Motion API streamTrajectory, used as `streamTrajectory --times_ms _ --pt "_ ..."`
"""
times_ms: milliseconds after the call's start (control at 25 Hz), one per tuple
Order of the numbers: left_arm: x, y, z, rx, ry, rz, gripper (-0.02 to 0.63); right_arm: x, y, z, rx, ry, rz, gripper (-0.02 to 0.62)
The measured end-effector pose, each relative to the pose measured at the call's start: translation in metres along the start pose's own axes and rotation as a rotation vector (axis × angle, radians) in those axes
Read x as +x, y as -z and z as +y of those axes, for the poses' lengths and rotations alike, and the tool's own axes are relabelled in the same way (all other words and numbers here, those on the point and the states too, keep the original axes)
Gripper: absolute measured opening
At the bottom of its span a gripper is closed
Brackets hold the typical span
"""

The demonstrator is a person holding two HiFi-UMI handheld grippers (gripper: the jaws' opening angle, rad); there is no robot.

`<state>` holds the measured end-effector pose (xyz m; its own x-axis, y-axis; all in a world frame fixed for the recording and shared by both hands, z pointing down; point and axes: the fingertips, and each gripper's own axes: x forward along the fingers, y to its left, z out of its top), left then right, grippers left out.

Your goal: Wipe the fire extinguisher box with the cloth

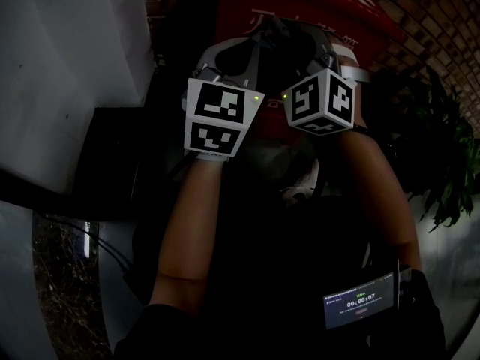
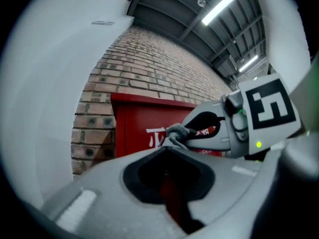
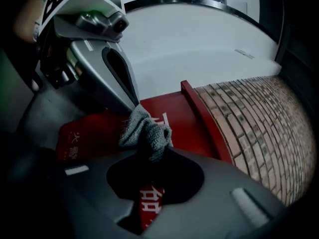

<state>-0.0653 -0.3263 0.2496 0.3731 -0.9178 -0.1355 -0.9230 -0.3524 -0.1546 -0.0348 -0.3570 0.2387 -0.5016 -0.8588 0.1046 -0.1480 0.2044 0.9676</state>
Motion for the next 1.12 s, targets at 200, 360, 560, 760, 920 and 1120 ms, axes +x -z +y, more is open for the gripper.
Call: streamTrajectory --times_ms 200,360,560,760,920,1120 --pt "0.008 -0.001 -0.019 -0.018 0.022 -0.001 0.003 -0.013 0.043 -0.004 -0.023 0.005 0.085 0.038" --pt "0.008 -0.005 -0.028 -0.033 0.025 -0.038 0.003 -0.027 0.083 -0.009 -0.019 0.012 0.148 0.038" --pt "0.009 -0.002 -0.040 -0.053 0.064 -0.028 0.003 -0.044 0.127 -0.017 -0.042 0.026 0.231 0.038" --pt "0.007 0.007 -0.041 -0.045 0.074 -0.013 0.003 -0.058 0.167 -0.021 -0.046 0.023 0.309 0.038" --pt "0.001 0.021 -0.035 -0.045 0.059 0.008 0.003 -0.065 0.182 -0.021 -0.042 0.004 0.353 0.039" --pt "-0.016 0.021 -0.009 -0.053 0.013 0.006 0.003 -0.066 0.119 -0.016 -0.059 0.013 0.254 0.038"
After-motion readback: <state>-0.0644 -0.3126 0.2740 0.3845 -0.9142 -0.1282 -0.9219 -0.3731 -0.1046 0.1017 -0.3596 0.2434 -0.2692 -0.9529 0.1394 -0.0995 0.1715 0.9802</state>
